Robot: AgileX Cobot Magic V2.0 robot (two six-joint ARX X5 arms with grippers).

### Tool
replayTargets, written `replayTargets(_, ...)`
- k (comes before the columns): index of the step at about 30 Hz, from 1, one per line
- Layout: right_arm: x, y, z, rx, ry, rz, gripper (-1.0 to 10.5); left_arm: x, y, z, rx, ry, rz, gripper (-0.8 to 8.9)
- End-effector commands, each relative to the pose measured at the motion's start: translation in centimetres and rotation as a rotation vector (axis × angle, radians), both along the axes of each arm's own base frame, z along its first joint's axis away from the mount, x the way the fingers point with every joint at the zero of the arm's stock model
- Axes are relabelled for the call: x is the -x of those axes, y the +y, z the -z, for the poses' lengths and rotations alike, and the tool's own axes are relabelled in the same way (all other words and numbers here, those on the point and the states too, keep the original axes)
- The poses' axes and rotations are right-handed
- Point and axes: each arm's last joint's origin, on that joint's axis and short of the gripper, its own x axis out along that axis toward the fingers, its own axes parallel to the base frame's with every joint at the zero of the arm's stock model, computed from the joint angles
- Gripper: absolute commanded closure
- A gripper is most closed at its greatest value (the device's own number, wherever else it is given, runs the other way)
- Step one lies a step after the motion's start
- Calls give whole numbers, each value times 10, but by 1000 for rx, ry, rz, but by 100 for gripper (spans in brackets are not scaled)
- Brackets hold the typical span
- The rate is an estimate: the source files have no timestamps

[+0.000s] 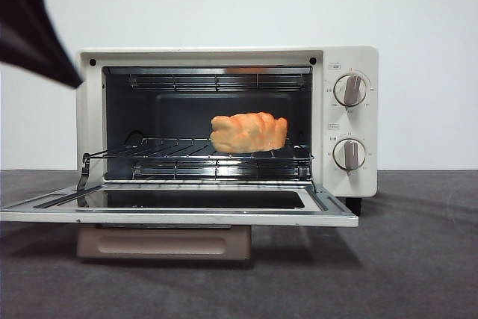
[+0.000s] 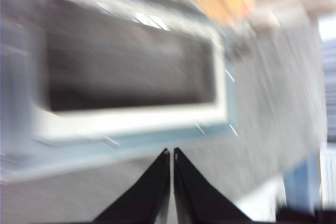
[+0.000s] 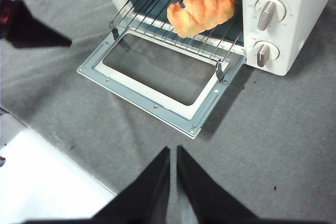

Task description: The left arm flap open the oven, the right arm pick bread and place it into oven, the left arm flap close the oven

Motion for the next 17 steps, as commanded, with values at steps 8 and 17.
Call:
replayTargets(8, 1, 0, -4, 5, -27, -25, 929, -17, 41, 34, -122, 177, -49, 798)
replayTargets(17, 1, 0, -4, 6, -30, -19, 929, -29, 54, 55, -197, 288, -109, 798)
